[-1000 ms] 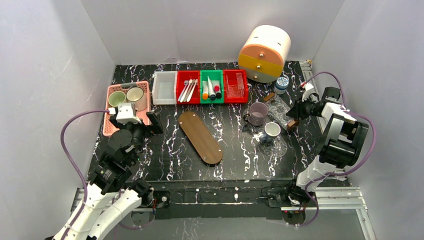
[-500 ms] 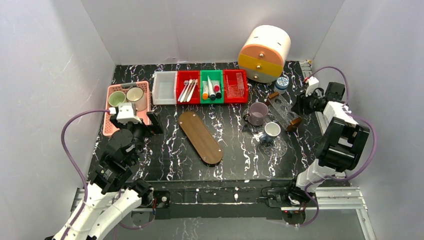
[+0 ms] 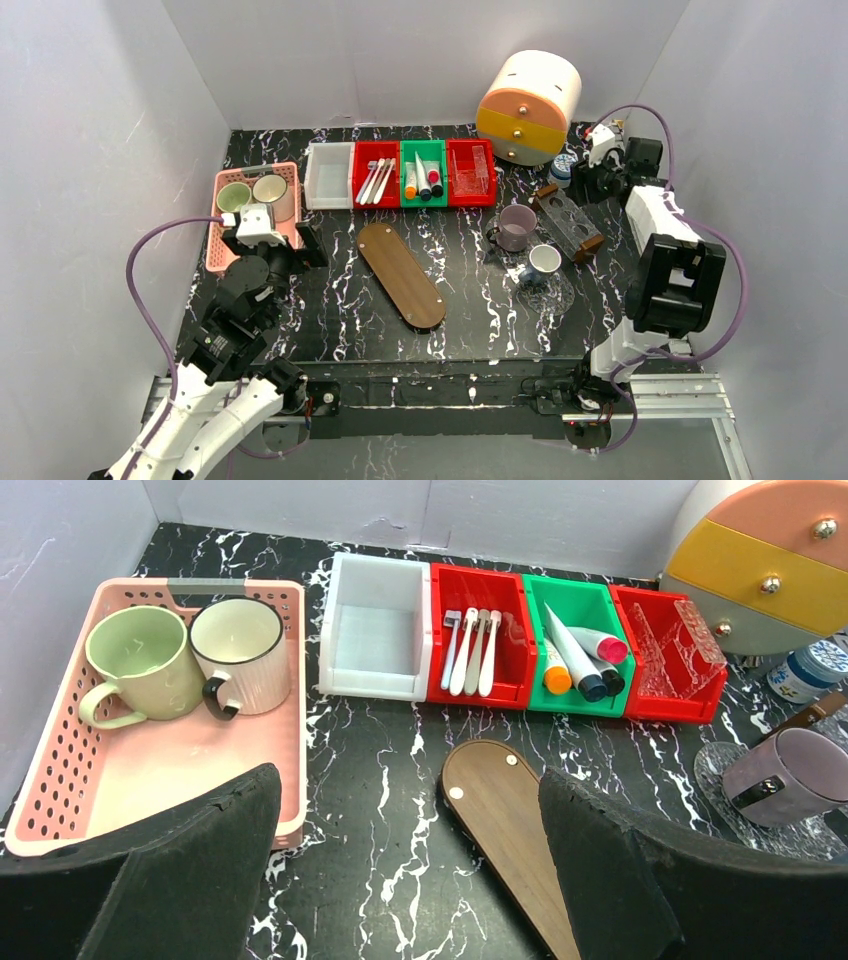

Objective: Prepare toiletry sets of a toothbrush and toothpaste on the tray
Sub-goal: Move the toothpaste holder to the center of the board.

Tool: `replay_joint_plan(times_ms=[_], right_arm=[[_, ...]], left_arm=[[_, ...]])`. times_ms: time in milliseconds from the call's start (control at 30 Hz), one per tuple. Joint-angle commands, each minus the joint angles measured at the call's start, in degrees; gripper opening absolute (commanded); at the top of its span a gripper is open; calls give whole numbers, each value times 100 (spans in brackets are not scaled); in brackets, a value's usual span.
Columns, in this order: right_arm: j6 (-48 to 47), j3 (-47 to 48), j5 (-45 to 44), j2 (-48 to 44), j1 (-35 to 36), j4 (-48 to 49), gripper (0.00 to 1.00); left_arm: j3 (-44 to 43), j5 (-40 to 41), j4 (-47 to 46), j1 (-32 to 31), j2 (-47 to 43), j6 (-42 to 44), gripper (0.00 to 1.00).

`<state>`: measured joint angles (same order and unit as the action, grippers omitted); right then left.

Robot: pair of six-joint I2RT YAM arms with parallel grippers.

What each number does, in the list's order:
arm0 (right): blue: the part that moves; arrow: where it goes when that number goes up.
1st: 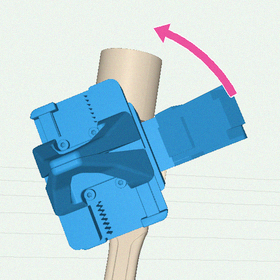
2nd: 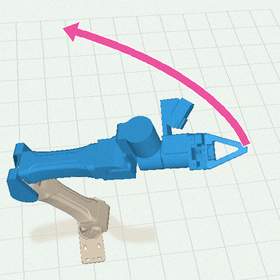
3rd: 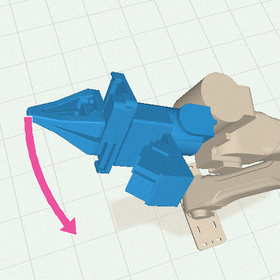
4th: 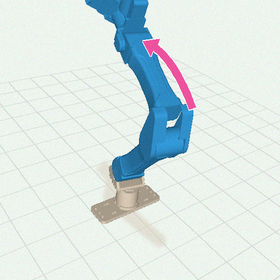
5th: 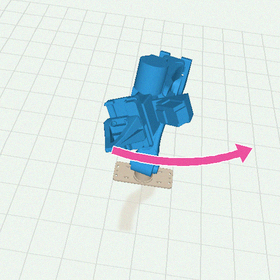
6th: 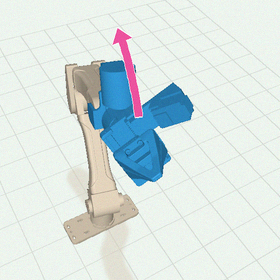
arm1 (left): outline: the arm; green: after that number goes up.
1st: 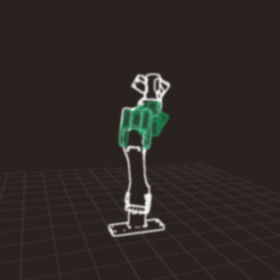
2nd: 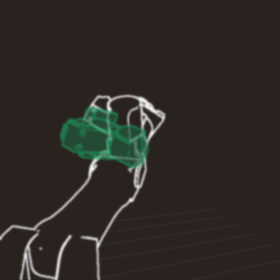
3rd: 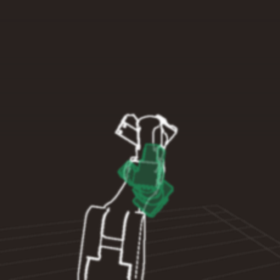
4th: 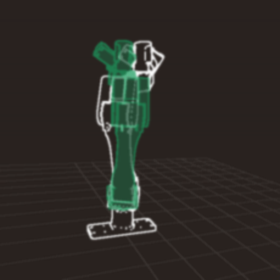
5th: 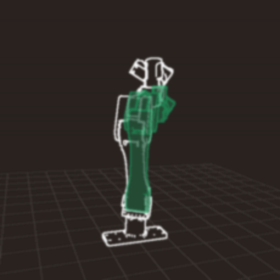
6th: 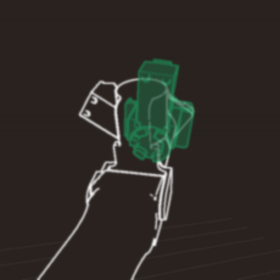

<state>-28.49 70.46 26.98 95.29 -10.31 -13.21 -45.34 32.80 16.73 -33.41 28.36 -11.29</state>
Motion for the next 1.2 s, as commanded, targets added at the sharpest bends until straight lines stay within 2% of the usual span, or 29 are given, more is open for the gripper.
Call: replay_joint_plan(times_ms=[0, 333, 500, 733, 1167], right_arm=[[333, 356, -406, 293, 35, 176, 64], [233, 1254, -714, 1321, 332, -523, 62], [217, 1007, -566, 1247, 352, -487, 62], [112, 758, -831, 1293, 344, -419, 60], [-6, 401, -552, 1064, 327, -565, 61]], left_arm=[[47, 202, -73, -17, 98, 35, 98], [43, 215, -66, -15, 214, 30, 98], [52, 202, -71, -8, 216, 30, 98], [62, 159, -80, -8, 224, 28, 98], [67, 157, -74, -8, 163, 30, 98]])
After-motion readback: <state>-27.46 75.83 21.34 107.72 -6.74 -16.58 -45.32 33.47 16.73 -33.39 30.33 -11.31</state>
